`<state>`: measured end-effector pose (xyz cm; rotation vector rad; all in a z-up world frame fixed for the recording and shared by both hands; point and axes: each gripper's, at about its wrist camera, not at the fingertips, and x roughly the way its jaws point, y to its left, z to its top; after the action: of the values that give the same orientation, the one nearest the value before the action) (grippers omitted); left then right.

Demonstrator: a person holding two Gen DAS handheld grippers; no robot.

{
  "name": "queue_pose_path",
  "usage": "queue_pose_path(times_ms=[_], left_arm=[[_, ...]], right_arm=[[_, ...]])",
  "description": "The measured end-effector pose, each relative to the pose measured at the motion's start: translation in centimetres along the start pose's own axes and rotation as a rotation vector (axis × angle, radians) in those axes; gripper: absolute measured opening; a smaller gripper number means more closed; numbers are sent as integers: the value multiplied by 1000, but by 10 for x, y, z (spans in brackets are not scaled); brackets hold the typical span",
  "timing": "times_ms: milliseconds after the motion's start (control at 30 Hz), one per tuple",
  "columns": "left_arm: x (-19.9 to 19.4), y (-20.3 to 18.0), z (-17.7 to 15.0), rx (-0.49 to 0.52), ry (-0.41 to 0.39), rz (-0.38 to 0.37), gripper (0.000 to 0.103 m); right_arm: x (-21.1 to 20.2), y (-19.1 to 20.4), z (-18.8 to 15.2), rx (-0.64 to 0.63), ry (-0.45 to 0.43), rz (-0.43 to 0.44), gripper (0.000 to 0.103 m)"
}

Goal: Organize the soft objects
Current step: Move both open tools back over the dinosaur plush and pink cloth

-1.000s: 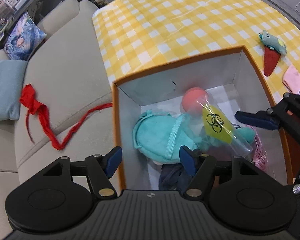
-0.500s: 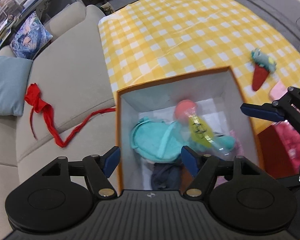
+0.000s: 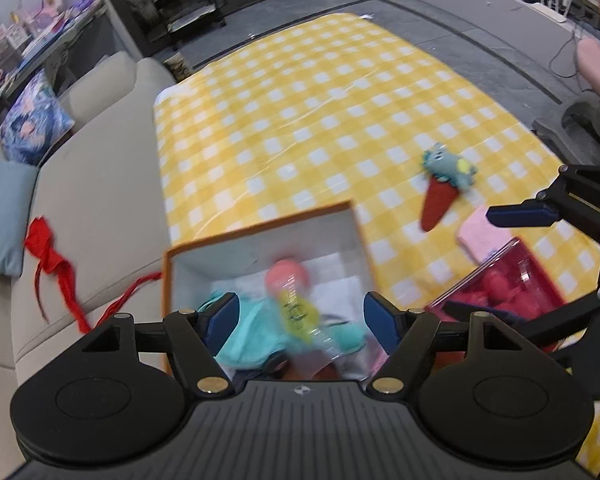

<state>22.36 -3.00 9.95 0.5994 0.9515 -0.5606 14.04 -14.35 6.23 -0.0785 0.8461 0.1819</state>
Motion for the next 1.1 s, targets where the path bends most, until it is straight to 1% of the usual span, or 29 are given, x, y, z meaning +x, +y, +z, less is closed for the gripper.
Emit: queue_pose_path(times_ms=[333, 500, 667, 800, 900, 1100], left_arm=[[9, -66, 42, 90, -25, -42, 85], [25, -96, 61, 123, -16, -59, 85], [41, -121, 73, 163, 10, -66, 85], [55, -138, 85, 188, 36, -82, 85], [66, -150, 94, 207, 44, -73, 86], [105, -154, 110, 180, 73, -50, 87]], right_arm=[[-28, -84, -29, 112, 24, -68, 72], [-32, -118, -45, 178, 35, -89, 72], [-32, -140, -58, 225, 54, -96, 72], [-28, -161, -71, 278, 91, -110, 72], [-22, -173, -82, 309, 110, -111, 73], [8, -179, -103, 345, 158, -115, 73]])
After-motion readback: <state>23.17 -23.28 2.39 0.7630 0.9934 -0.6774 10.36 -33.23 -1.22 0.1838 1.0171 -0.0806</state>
